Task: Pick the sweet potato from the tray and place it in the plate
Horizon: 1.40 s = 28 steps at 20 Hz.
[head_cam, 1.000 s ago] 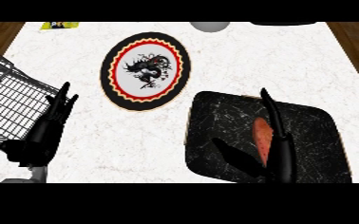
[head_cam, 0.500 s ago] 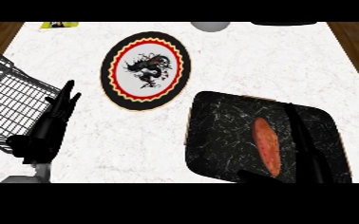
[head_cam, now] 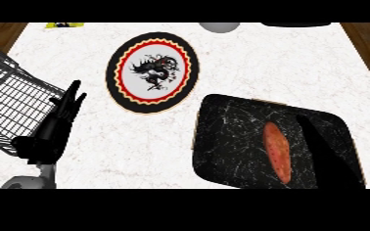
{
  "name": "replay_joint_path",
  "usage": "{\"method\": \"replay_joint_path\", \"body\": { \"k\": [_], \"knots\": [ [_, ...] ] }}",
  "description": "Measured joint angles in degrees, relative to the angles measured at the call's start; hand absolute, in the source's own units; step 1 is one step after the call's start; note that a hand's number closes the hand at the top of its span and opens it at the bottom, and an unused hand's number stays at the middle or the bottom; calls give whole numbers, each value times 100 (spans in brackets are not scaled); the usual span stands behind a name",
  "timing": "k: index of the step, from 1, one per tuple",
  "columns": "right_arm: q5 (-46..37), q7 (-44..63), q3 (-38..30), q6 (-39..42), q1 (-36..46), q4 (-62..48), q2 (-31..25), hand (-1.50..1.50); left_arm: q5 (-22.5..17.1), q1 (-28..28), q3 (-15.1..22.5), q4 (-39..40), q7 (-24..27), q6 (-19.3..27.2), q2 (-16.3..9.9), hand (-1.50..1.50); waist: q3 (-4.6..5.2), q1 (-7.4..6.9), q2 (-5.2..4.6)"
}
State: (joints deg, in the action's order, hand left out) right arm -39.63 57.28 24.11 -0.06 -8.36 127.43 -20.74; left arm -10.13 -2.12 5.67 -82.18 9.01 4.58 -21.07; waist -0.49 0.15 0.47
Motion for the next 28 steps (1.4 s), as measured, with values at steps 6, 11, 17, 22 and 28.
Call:
{"method": "replay_joint_path", "body": {
  "k": [6, 11, 17, 22, 28],
  "knots": [
    [225, 255, -255, 465, 201, -194, -36, -150, 18, -26, -80, 103, 160, -158, 31, 0, -10, -20, 3],
    [282, 326, -245, 715, 290, -481, -6, -150, 111, -19, -84, 62, 93, -103, 100, 0, -12, -31, 3],
    [316, 174, -323, 828, 376, -1022, 126, -150, 134, -123, -172, 151, 64, -187, 145, 0, -14, -25, 4],
    [89, 81, -343, 849, 554, -1600, 253, -150, 216, -86, -193, 157, 139, -224, 194, 0, -22, -34, 8],
    [-24, -116, -460, 835, 514, -2021, 313, 150, 274, -66, -274, 161, 171, -306, 214, 0, -21, -22, 12]
  ]
}}
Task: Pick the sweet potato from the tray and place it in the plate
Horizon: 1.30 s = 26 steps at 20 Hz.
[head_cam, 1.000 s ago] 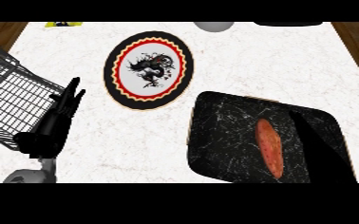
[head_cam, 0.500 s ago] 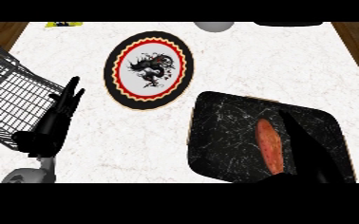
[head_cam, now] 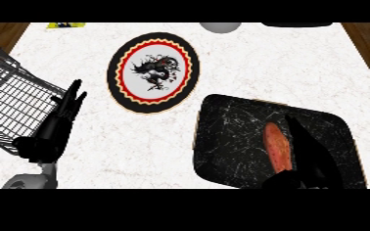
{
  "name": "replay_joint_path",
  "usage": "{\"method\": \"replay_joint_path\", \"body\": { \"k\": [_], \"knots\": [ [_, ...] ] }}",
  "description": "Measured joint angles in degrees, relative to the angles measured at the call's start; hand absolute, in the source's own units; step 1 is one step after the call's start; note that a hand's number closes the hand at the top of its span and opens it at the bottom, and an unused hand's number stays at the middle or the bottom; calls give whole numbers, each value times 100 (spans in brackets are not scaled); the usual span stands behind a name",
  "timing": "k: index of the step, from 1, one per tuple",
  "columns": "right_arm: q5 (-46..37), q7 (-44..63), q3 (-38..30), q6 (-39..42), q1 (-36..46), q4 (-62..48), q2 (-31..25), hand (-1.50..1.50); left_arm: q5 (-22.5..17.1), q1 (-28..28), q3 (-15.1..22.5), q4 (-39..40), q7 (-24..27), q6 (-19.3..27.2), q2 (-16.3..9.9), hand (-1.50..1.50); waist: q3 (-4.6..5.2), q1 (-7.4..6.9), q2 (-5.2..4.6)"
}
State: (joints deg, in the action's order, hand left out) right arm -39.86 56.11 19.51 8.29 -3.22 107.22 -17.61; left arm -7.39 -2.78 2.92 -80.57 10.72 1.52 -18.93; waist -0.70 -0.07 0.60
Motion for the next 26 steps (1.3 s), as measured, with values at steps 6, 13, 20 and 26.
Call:
{"method": "replay_joint_path", "body": {
  "k": [6, 13, 20, 26],
  "knots": [
    [182, -583, -191, 83, 185, -412, -36, 150, 95, -41, -28, -66, -221, 61, 73, 0, 68, 9, 40],
    [-36, -1167, -178, -139, 267, -632, 45, 150, 141, -137, -137, 106, -86, -63, 113, 0, 78, 25, 65],
    [-365, -2093, -238, -347, 832, -1289, -138, 150, 226, -34, -142, -4, -67, -55, 197, 0, 53, -25, 46],
    [-713, -2661, -277, -742, 1070, -1225, -227, 150, 265, -26, -193, -22, -99, -57, 245, 0, 19, -6, 24]
  ]
}}
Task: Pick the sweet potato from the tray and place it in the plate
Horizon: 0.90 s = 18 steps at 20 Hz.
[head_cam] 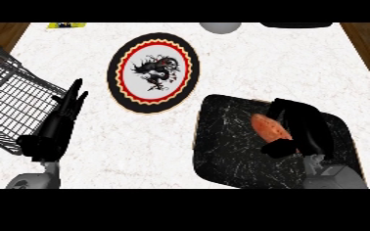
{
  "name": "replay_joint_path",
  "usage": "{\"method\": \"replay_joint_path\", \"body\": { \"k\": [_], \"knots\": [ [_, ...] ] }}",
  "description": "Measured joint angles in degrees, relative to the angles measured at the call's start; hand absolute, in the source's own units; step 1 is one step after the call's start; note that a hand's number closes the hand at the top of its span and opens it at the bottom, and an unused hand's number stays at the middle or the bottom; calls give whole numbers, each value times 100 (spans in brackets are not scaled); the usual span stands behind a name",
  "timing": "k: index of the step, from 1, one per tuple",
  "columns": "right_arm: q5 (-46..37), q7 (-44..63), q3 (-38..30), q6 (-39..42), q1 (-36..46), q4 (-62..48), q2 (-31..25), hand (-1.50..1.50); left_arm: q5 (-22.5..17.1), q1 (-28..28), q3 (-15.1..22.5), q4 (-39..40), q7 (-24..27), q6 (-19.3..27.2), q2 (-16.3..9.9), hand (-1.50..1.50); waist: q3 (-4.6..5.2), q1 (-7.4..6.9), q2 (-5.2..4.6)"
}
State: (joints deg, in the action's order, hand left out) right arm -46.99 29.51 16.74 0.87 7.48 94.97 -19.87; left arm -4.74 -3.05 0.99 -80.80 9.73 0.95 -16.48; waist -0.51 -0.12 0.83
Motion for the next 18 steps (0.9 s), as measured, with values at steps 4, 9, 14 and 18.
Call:
{"method": "replay_joint_path", "body": {
  "k": [4, 9, 14, 18],
  "knots": [
    [-116, 82, -15, 121, 133, 547, -16, 150, 22, 35, -34, -56, -53, -25, 3, 0, -10, 15, -10],
    [-363, 352, 32, 208, 367, 1354, 79, 150, 48, 83, -74, -100, -62, -43, 17, 0, -14, 28, -11],
    [-721, 535, 21, 160, 844, 1800, 214, 150, 112, 79, -102, -55, 45, -50, 48, 0, -20, 17, -14],
    [-813, 637, 88, 252, 1313, 1690, 501, 150, 120, -4, -126, 2, 48, -99, 78, 0, -22, -12, -22]
  ]
}}
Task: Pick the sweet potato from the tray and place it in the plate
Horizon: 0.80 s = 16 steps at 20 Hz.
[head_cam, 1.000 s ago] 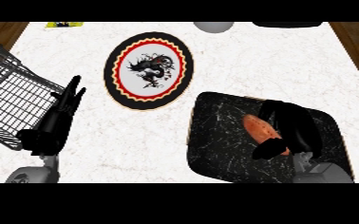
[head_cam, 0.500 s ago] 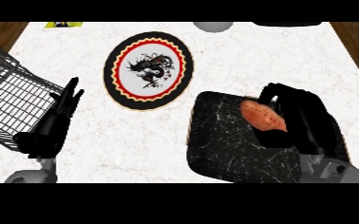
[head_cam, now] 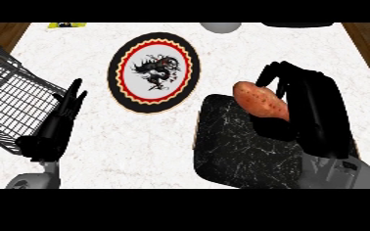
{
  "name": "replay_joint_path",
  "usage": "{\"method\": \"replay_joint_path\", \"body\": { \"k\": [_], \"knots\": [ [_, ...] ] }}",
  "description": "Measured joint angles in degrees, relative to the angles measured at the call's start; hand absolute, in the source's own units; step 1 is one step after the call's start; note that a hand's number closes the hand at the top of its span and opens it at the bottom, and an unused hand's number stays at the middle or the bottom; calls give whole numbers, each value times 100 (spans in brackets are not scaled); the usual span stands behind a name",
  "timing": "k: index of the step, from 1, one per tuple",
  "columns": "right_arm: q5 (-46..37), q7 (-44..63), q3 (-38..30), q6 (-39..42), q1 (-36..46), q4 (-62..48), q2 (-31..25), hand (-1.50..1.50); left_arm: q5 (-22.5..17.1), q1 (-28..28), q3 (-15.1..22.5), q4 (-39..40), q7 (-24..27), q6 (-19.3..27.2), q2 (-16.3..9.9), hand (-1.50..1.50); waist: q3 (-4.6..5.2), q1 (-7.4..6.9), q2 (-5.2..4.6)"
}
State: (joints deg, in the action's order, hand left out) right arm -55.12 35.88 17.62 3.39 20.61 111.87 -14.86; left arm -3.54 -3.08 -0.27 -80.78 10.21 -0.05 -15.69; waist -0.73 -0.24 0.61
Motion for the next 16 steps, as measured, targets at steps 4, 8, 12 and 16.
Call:
{"method": "replay_joint_path", "body": {
  "k": [4, 8, 12, 16],
  "knots": [
    [-82, 160, 38, 99, 612, -362, 383, 150, 26, -32, 6, -71, -189, -6, 23, 0, 10, -31, -12],
    [-182, 237, 78, 104, 1188, -975, 789, 150, 49, -37, -23, -65, -163, -35, 40, 0, 8, -56, -20],
    [-62, 257, 67, 78, 1827, -1724, 1180, 150, 119, -70, -14, 7, -37, -44, 82, 0, 1, -80, -27],
    [131, 161, 142, -423, 2340, -2751, 1369, 150, 142, -150, -22, 47, -34, -57, 114, 0, 1, -132, -49]
  ]
}}
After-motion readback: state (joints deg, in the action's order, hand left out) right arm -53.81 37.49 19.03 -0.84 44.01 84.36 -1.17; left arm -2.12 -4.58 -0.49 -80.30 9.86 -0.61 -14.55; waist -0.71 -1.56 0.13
